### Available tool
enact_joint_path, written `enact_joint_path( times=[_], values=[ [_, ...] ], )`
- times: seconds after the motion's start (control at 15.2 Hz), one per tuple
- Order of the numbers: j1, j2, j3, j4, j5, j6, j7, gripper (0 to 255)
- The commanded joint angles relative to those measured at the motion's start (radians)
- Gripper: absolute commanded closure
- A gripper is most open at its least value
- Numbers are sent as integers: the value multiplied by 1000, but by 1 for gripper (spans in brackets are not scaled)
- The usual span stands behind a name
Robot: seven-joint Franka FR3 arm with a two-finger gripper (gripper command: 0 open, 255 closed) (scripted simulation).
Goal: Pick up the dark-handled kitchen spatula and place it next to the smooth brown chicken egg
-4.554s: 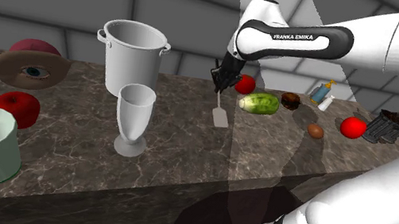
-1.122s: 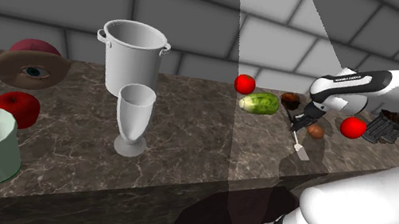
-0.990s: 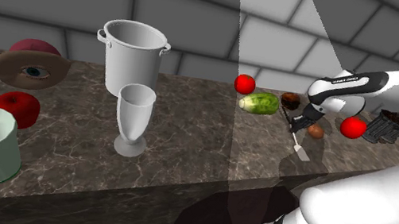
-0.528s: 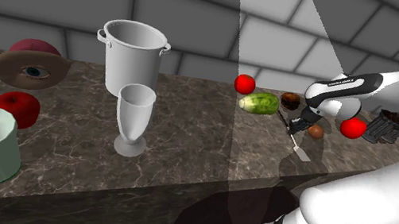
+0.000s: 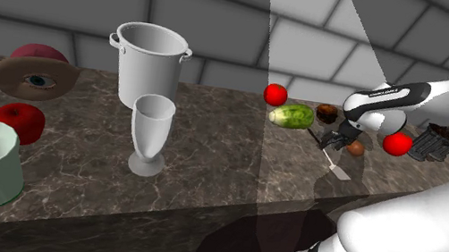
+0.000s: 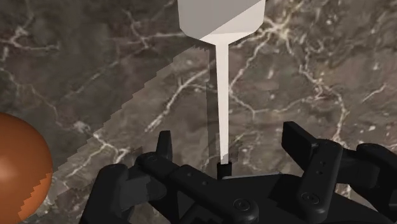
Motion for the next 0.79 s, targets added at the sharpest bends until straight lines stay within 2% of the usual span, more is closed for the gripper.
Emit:
enact_joint_path(
  times=[0.0,0.2,0.73],
  values=[
    [-5,-30,5,10,-16,-38,12,0],
    [-16,-106,21,47,-48,-146,38,0],
    [-17,-106,22,47,-48,-146,38,0]
  ],
)
